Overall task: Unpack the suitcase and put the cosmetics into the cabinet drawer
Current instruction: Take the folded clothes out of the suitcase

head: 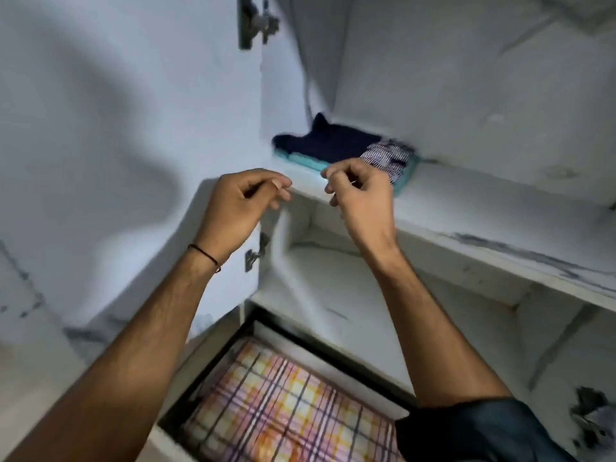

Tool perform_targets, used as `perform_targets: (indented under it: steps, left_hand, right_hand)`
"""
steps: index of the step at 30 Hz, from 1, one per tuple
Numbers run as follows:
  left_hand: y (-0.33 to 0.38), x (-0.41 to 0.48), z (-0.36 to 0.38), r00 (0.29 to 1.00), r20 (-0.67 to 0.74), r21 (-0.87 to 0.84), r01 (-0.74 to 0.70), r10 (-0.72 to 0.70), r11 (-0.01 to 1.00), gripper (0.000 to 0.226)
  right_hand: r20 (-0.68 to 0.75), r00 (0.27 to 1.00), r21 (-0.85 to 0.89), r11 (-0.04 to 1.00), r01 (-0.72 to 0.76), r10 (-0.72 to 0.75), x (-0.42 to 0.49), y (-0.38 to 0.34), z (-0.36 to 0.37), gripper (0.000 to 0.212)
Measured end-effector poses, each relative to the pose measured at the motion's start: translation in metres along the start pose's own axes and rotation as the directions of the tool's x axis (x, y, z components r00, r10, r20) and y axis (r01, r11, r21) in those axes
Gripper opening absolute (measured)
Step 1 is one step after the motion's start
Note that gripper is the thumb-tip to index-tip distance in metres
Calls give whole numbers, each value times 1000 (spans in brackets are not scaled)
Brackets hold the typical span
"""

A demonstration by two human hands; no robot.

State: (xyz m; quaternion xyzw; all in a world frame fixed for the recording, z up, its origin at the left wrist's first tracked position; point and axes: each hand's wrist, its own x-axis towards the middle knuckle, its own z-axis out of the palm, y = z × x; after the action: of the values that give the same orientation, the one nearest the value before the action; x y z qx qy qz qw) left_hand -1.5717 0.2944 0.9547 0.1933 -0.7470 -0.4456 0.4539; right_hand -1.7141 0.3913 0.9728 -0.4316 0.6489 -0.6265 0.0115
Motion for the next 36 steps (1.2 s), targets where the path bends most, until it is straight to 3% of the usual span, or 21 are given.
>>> perform_targets:
  steps: [4,7,11,16,21,25,29,32,36]
  left_hand:
    - [-23,-113,-46,975,-160,33,164,-157,986,22]
    - [-33,-192,-79,919,-295,44,286,-261,957,21]
    - [-35,-301,-135,799,-468,37,444,-377,895,21]
    - [-14,-421,-214,579,-707,-30,549,-406,836,23]
    - [12,-527,-296,390,-842,-92,577,-372,812,22]
    - [29,-608,-368,292,-883,-114,626,-367,772,22]
    - [42,-667,-455,218,-907,-144,645,-360,751,22]
    - [41,-688,-515,204,-917,-142,638,-344,757,21]
    - [17,-703,-603,165,-926,-167,627,-339,761,20]
  right_hand:
    - [278,956,256,951,-172,98,-85,3,42,17]
    - [464,875,285,913,-292,135,-144,8,84,19]
    - [668,726,244,874,-420,163,-233,-6,145,19]
    - [850,520,201,864,-461,80,-346,-60,209,20]
    - [946,317,118,846,-520,63,-454,-122,270,23]
    - [978,203,74,821,-566,52,-537,-174,330,24]
    - [993,115,43,799,-600,34,-612,-226,399,24]
    - [997,68,17,795,-606,30,-643,-250,446,25]
    - [998,46,-13,809,-588,49,-667,-268,531,26]
